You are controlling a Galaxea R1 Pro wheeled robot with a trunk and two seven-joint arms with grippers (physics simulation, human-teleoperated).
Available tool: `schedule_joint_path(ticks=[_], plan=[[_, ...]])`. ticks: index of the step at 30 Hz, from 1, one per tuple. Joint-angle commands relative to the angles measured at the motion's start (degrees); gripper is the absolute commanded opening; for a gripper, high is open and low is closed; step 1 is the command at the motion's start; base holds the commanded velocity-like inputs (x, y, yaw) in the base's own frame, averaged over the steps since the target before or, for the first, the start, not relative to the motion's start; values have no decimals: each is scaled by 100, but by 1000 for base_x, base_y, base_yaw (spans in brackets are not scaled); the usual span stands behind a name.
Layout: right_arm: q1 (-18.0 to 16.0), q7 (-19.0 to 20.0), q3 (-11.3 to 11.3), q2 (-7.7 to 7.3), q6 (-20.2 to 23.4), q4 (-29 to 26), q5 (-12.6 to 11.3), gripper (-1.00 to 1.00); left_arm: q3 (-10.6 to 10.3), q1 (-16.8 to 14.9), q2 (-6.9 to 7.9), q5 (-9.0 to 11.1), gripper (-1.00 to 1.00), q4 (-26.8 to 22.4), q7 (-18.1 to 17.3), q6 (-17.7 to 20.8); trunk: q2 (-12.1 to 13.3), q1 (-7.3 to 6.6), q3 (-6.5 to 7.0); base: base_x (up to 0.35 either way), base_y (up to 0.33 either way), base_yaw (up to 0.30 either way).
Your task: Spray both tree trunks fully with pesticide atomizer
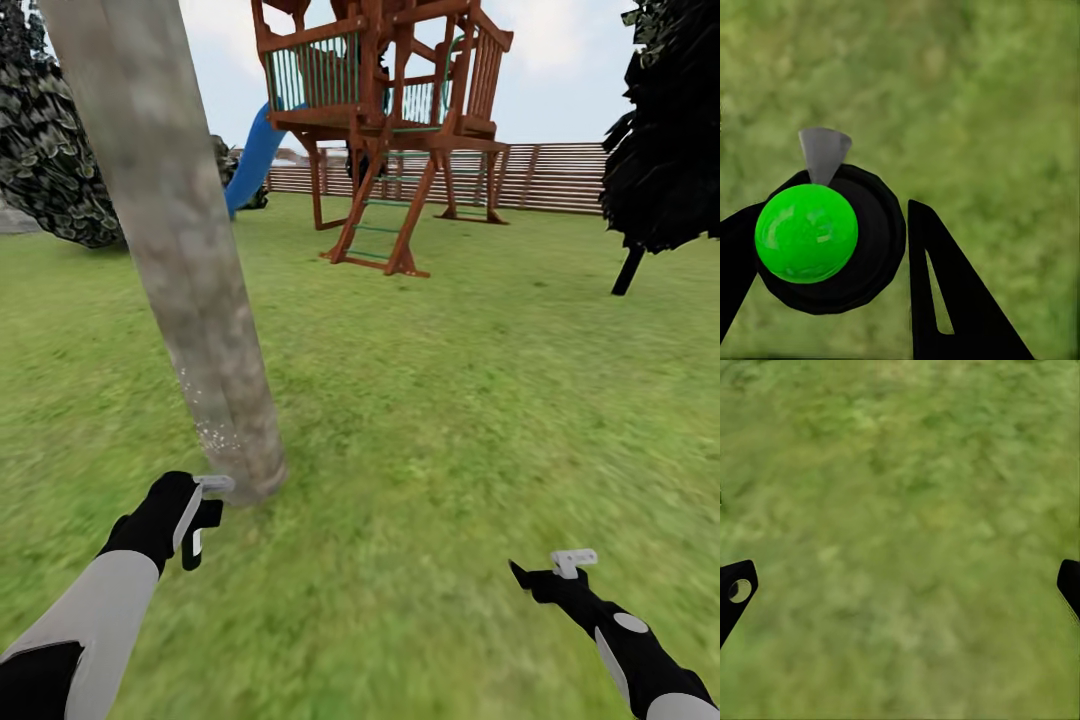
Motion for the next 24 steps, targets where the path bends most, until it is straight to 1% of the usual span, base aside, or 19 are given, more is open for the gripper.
schedule_joint_path(ticks=[1, 4, 10, 14, 19, 23, 24], plan=[[0, 0, 1, 0, 0, 0, 0, 100, 0, 0, -1, -4, -100, 0, 0, 0, 0, 0, 0, 131, -271, 276], [0, 0, 1, 0, -2, 0, 0, 100, 0, 0, -1, -4, -100, 0, 0, -3, 0, 0, 0, 90, -272, 276], [0, 0, 4, 0, 0, 0, 0, 100, 6, 0, 2, -4, -100, 24, 0, -9, 0, 0, 0, 6, -276, 276], [0, 0, 4, 0, 0, 0, 0, 100, 220, 0, 5, -4, -100, 26, 0, -24, 0, 0, 0, 0, -277, 276], [0, 0, 11, 6, 0, 36, 8, 100, 281, 0, 14, 1, -100, -22, -7, -34, 0, 0, 0, 0, -277, 276], [0, -8, 6, 7, 0, 18, 6, 100, 267, 0, -8, 13, -100, -95, -16, -32, 0, 0, 0, 65, -223, 103], [0, -8, 5, 3, -1, 13, 8, 100, 255, 0, -20, 14, -100, -217, -34, -30, 0, 0, 0, 27, -54, 13]])
